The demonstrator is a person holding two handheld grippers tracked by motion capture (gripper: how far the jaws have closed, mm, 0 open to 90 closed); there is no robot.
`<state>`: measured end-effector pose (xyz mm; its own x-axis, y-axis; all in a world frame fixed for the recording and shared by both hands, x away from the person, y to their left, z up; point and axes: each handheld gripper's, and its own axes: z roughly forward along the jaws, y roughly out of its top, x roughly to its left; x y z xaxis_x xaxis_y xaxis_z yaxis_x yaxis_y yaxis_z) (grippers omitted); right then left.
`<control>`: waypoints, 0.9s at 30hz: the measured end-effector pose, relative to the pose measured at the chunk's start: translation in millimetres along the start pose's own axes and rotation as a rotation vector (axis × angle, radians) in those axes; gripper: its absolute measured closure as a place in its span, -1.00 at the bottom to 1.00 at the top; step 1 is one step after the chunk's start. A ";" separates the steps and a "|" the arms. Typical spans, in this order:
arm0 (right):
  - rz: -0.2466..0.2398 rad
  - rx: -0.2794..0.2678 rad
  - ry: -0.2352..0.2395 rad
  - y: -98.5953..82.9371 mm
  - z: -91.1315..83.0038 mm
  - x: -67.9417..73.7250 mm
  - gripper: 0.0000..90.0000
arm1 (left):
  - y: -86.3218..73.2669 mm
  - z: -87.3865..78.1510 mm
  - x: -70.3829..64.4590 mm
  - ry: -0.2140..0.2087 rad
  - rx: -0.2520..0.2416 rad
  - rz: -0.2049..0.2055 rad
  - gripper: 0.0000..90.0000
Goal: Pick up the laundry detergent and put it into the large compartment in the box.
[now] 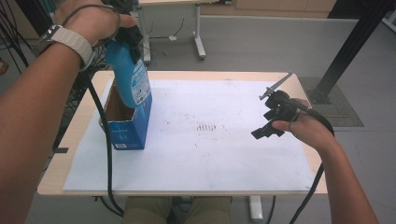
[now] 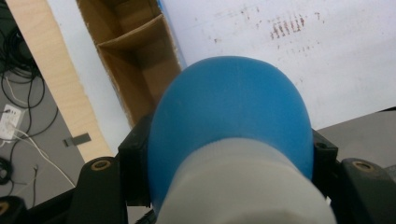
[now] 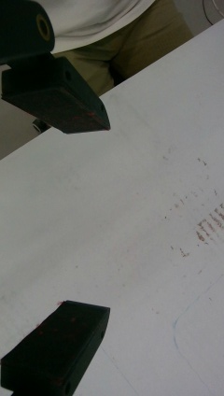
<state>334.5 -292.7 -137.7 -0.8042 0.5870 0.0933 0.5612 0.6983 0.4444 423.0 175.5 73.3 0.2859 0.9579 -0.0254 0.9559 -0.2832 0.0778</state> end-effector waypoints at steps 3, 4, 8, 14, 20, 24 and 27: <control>-0.005 -0.003 0.001 -0.3 -0.9 -1.8 -0.79 | -0.7 0.2 7.4 -0.008 0.002 -0.027 -0.17; -0.007 -0.005 0.003 -0.7 -0.9 -2.4 -0.79 | -0.7 0.2 7.4 -0.008 0.002 -0.027 -0.17; -0.010 -0.005 0.009 -0.8 -0.1 -4.5 -0.79 | -1.8 1.1 13.9 -0.002 0.001 -0.076 -0.17; -0.016 -0.004 0.016 1.0 2.4 -8.2 -0.79 | -1.8 0.8 17.3 0.012 0.003 -0.103 -0.17; -0.024 -0.002 0.026 3.3 5.0 -12.9 -0.79 | -2.7 2.3 22.0 0.017 0.000 -0.136 -0.17; -0.029 -0.001 0.028 4.7 6.1 -14.1 -0.79 | -2.6 4.0 24.8 0.020 0.001 -0.156 -0.17; -0.032 -0.002 0.029 4.7 6.2 -15.1 -0.79 | -2.7 5.0 26.2 0.022 0.000 -0.159 -0.17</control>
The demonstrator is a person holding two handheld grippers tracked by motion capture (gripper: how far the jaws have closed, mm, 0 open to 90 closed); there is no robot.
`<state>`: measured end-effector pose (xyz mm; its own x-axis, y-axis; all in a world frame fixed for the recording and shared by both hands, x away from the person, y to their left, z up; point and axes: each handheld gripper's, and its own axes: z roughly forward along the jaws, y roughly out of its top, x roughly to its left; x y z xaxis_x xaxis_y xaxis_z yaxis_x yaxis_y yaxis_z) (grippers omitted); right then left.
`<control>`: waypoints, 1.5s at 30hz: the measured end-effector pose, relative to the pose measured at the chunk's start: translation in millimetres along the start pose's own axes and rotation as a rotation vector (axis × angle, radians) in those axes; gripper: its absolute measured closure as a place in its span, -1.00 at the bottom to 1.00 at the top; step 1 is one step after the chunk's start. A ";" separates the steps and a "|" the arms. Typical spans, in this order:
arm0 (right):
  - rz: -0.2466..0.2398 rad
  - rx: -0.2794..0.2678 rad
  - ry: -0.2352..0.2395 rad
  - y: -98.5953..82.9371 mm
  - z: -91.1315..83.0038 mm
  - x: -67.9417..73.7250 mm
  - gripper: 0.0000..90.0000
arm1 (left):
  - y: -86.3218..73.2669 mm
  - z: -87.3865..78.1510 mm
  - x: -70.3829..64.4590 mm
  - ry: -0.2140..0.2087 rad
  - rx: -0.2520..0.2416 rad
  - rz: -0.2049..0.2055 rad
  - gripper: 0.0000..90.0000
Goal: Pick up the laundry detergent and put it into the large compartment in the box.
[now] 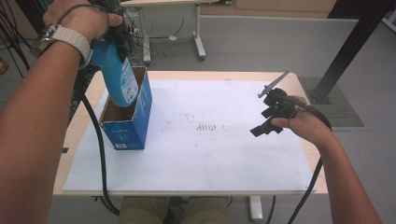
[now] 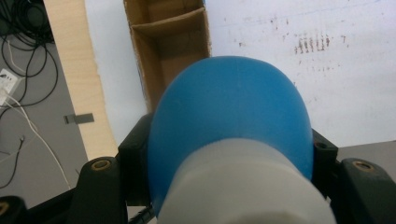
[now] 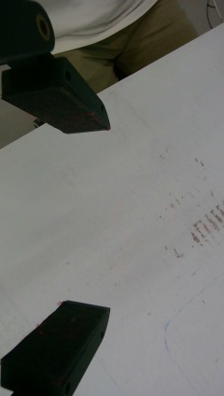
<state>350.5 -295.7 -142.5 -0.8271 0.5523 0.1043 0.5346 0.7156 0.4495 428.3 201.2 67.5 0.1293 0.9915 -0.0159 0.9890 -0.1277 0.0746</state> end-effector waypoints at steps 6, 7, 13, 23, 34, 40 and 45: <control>0.000 0.000 0.005 -0.4 1.6 -2.6 -0.79 | -0.2 2.6 3.5 -0.001 -0.008 -0.013 -0.17; 0.001 0.001 0.005 -0.5 2.1 -3.0 -0.79 | 0.5 2.8 3.5 0.001 -0.005 -0.017 -0.17; -0.001 -0.006 0.008 -1.5 2.2 -4.0 -0.79 | 2.0 4.7 4.0 0.020 -0.002 -0.032 -0.17; 0.002 -0.003 0.011 -1.9 4.3 -5.8 -0.79 | 3.1 11.8 10.7 0.028 -0.012 -0.056 -0.17; 0.006 0.002 0.018 -0.1 10.0 -9.8 -0.79 | 7.5 18.7 18.4 0.027 -0.013 -0.070 -0.17; 0.005 0.005 0.021 2.5 11.9 -10.8 -0.79 | 10.4 26.5 23.4 0.020 -0.008 -0.077 -0.17; 0.008 0.008 0.024 3.7 14.2 -12.3 -0.79 | 13.4 30.1 24.8 0.021 -0.001 -0.075 -0.17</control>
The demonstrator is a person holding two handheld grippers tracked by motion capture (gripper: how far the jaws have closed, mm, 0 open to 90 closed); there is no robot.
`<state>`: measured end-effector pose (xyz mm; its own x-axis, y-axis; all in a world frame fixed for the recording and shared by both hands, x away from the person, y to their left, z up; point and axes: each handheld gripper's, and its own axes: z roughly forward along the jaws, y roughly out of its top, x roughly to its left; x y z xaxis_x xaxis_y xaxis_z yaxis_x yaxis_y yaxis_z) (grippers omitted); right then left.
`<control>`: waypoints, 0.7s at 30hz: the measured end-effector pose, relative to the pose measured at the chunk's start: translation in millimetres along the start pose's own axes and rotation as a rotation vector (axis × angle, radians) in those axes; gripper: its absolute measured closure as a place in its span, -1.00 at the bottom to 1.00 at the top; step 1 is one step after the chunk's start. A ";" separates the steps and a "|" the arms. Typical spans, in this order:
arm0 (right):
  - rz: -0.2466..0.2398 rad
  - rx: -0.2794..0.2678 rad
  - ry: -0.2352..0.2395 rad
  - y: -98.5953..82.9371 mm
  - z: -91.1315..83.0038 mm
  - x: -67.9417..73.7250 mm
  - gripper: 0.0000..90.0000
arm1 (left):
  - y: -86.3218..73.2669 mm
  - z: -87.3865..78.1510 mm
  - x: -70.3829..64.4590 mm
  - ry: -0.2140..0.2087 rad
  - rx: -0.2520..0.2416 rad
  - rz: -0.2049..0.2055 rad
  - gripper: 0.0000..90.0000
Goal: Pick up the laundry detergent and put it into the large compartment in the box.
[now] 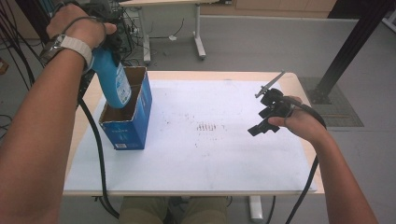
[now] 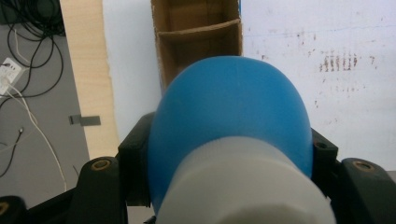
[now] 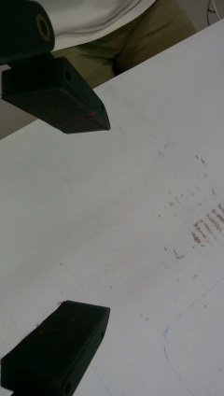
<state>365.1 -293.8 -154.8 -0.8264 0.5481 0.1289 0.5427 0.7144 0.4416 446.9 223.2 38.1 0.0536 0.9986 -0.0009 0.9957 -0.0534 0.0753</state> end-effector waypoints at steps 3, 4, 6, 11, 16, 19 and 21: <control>0.001 0.002 0.002 0.2 1.0 -0.7 -0.79 | 1.7 3.4 0.6 0.001 0.001 0.003 -0.17; 0.000 0.003 0.002 0.2 1.6 -1.4 -0.79 | 1.9 4.4 1.0 0.000 0.001 0.001 -0.17; 0.004 0.003 0.003 0.1 2.1 -1.7 -0.79 | 2.0 6.5 1.9 -0.001 -0.004 -0.001 -0.17; 0.009 0.004 0.005 -0.8 3.6 -2.6 -0.79 | 3.9 12.9 2.8 0.002 0.000 0.000 -0.17; 0.011 0.005 0.006 -1.8 4.6 -3.2 -0.79 | 6.0 24.4 5.4 -0.005 0.003 0.004 -0.17; 0.011 0.007 0.006 -2.0 5.0 -3.4 -0.79 | 7.3 28.3 5.5 -0.005 0.008 0.006 -0.17; 0.015 0.009 0.007 -2.9 5.9 -3.9 -0.79 | 9.3 35.7 5.4 -0.003 0.013 0.009 -0.17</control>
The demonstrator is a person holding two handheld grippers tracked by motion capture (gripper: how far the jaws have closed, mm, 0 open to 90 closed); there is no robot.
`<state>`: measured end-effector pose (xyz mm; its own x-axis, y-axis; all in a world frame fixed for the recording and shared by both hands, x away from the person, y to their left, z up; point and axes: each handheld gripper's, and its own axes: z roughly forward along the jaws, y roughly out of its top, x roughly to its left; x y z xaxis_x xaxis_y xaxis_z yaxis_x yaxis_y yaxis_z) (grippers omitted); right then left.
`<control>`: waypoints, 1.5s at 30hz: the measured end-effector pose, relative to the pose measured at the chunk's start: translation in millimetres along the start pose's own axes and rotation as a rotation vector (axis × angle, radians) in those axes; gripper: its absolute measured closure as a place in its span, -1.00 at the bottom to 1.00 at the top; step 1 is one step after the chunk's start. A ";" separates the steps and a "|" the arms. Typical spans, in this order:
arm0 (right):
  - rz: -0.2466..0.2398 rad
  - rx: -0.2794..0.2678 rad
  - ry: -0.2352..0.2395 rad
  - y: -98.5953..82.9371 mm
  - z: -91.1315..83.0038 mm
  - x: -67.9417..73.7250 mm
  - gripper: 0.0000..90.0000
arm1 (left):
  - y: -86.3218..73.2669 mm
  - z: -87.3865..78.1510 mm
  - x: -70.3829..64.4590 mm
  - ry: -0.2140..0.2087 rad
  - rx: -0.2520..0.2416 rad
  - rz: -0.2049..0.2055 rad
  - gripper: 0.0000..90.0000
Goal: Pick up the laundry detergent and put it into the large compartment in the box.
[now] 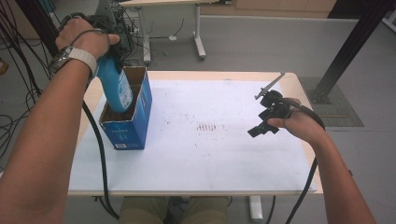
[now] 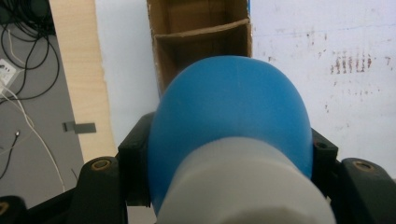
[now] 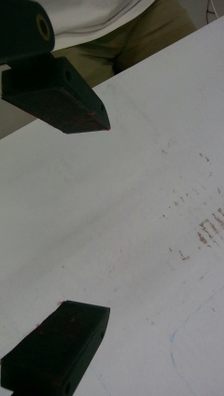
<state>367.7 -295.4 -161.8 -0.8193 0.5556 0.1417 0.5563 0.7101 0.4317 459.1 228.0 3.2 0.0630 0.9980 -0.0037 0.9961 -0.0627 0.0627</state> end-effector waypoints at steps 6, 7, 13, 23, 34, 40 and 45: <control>0.011 0.002 0.000 -2.3 1.1 -1.2 -0.79 | 2.3 14.5 -1.0 0.005 0.000 0.002 -0.17; 0.011 0.002 0.000 -2.3 1.1 -1.2 -0.79 | 2.3 14.5 -1.0 0.005 0.000 0.002 -0.17; 0.018 0.001 0.001 -4.4 1.8 -2.4 -0.79 | 4.9 24.7 0.5 0.000 0.010 0.004 -0.17; 0.022 0.007 0.000 -5.8 2.8 -3.4 -0.79 | 6.9 42.4 0.9 0.009 0.012 0.011 -0.17; 0.031 0.008 0.005 -7.7 5.7 -5.0 -0.79 | 9.2 65.0 -1.6 0.008 0.015 0.023 -0.17; 0.035 0.008 0.005 -8.8 5.5 -5.7 -0.79 | 9.6 74.4 -4.4 0.014 0.017 0.027 -0.17; 0.038 0.009 0.007 -7.8 6.4 -5.7 -0.79 | 9.4 80.6 -3.7 0.009 0.018 0.025 -0.17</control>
<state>368.8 -301.3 -171.6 -0.7985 0.5791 0.1645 0.5882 0.6924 0.4179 473.3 223.1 -76.6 0.0874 0.9962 0.0062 0.9951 -0.0876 0.0449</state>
